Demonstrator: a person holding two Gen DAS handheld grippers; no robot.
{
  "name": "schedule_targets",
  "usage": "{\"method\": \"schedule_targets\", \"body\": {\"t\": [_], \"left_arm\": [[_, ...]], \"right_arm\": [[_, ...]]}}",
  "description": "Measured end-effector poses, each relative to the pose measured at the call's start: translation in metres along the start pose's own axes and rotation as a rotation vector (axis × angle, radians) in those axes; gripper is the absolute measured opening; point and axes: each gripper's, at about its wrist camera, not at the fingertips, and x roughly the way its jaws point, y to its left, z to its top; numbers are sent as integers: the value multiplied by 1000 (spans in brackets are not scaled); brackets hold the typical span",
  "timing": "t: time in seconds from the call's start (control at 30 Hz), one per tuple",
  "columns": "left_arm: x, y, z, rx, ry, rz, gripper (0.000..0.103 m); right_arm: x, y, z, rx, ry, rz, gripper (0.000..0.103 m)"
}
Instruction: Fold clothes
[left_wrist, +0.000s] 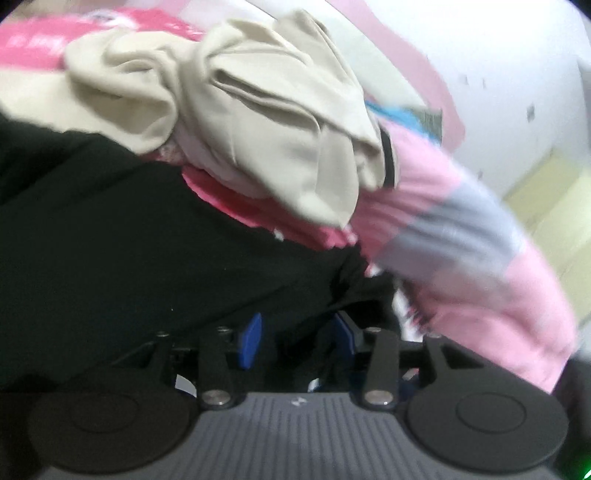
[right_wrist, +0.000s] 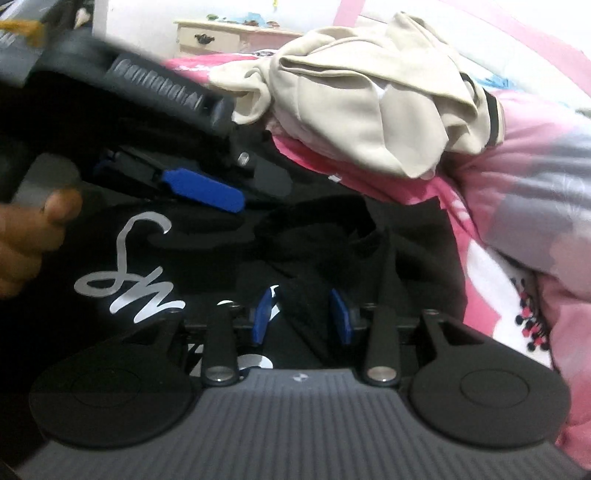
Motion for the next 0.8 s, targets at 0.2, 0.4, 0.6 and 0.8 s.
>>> {"method": "schedule_targets", "body": {"t": [0.2,0.4,0.6,0.8], "left_arm": [[15,-11,-6,89,10,46,2],[-6,-41,13,143,-112,1,2],[18,-130,48,342,-175,-122,2],[84,-223,52,541,-126,-184,2]], "right_arm": [[3,-25,3,164,-10,6,7],[-44,-52,-1,307,-127,-29,5],[-109,-91,-19,384,-241,-196,5],[-137,-135,-50,484,-271,-344,5]]}}
